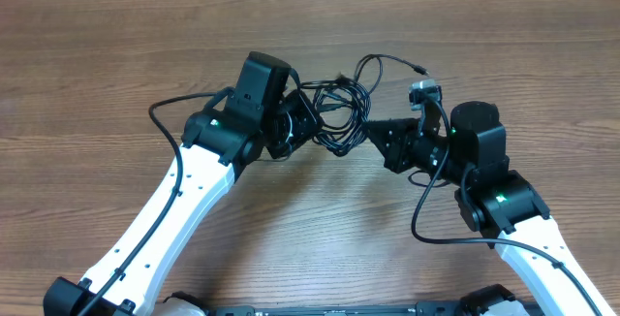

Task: Untangle cables
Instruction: 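Grasp a loop of the hanging cables with the right gripper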

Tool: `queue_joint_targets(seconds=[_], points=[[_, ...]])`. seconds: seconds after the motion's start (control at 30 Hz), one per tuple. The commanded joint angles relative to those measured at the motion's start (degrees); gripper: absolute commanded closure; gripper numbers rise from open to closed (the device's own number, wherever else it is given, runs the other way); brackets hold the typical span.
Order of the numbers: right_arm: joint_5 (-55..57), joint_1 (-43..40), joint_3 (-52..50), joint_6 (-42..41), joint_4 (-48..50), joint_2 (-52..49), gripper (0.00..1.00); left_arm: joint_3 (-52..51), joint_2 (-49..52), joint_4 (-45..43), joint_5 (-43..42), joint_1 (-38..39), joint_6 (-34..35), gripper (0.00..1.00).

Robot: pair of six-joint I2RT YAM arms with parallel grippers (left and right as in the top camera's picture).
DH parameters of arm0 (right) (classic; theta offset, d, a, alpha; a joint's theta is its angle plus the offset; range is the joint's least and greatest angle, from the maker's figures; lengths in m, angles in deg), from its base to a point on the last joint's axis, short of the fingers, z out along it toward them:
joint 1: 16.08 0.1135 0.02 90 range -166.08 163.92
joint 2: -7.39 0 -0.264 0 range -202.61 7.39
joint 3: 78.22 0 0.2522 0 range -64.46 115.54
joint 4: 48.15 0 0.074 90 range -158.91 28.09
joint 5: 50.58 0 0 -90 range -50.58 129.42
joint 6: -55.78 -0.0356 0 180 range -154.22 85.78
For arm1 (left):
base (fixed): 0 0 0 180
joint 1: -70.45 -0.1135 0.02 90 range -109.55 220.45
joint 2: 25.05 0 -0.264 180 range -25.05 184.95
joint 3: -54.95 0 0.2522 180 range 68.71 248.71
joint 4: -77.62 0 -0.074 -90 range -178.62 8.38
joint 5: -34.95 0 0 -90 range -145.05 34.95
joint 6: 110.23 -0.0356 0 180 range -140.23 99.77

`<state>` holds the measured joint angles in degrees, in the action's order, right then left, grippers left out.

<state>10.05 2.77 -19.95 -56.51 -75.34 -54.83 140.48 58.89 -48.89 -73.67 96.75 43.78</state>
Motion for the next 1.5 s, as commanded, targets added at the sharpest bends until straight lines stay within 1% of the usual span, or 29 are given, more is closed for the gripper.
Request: queue_joint_targets(seconds=[0.0,0.1,0.2,0.3,0.43,0.53,0.6,0.63,0.67,0.7,0.73,0.8,0.9,0.93,0.97,1.0,1.07,1.13,1.27,1.4,1.47], points=[[0.0,0.2,0.9,-4.6,1.9,0.3,0.96,1.1,-0.7,0.9,3.6,0.6,10.4,0.96],[0.4,0.2,0.9,-9.0,4.1,0.3,0.96,1.1,-0.7,2.4,4.4,0.6,15.8,0.93],[3.2,0.2,0.9,-12.5,4.2,0.3,0.96,1.1,-0.7,2.4,4.4,0.6,17.0,0.92],[6.6,0.2,0.9,-16.0,3.5,0.3,0.96,1.1,-0.7,2.4,4.3,0.6,17.0,0.95],[10.1,0.2,0.9,-19.6,2.8,0.3,0.96,1.1,-0.7,2.4,4.2,0.6,17.0,0.95],[10.3,0.2,0.9,-19.4,2.6,0.3,0.96,1.1,-0.7,2.3,4.2,0.6,15.3,0.96],[9.7,0.2,0.9,-16.4,2.6,0.3,0.94,1.1,-0.7,2.3,4.2,0.6,13.0,0.96],[9.2,0.2,0.9,-14.1,2.5,0.3,0.91,1.1,-0.7,2.2,4.2,0.6,12.0,0.96],[8.4,0.2,0.9,-12.1,2.4,0.3,0.79,1.1,-0.7,2.2,4.2,0.6,11.1,0.96],[6.7,0.2,0.9,-9.2,2.4,0.3,0.60,1.1,-0.7,2.1,4.2,0.6,9.6,0.96],[6.0,0.2,0.9,-8.1,2.4,0.3,0.51,1.1,-0.7,1.9,4.2,0.6,8.2,0.96],[5.2,0.2,0.9,-7.4,2.4,0.3,0.38,1.1,-0.7,1.8,4.1,0.6,5.8,0.96],[4.8,0.2,0.9,-7.3,2.4,0.3,0.29,1.1,-0.7,1.5,2.6,0.6,4.3,0.96],[4.3,0.2,0.9,-7.2,2.4,0.3,0.29,1.1,-0.7,1.4,1.8,0.7,4.3,0.96],[3.1,0.2,0.9,-7.1,2.4,0.3,0.31,1.1,-0.7,0.8,0.9,0.7,4.3,0.96],[2.6,0.2,0.9,-7.0,2.4,0.2,0.35,1.1,-0.7,0.5,0.9,0.7,4.3,0.96],[1.5,0.2,0.9,-5.5,2.4,0.2,0.48,1.1,-0.7,0.2,0.7,0.8,4.3,0.96],[0.9,0.2,0.9,-4.6,2.0,0.2,0.56,1.1,-0.7,-0.1,-0.2,0.8,4.3,0.96],[1.0,0.2,0.9,-4.2,0.6,0.2,0.64,1.1,-0.7,-1.5,-2.3,0.8,4.3,0.96],[1.3,0.2,0.9,-4.2,0.5,0.2,0.64,1.1,-0.7,-1.4,-2.9,0.8,4.3,0.96],[1.5,0.2,0.9,-4.2,0.5,0.2,0.71,1.1,-0.7,-1.4,-3.4,1.0,4.3,0.96]])
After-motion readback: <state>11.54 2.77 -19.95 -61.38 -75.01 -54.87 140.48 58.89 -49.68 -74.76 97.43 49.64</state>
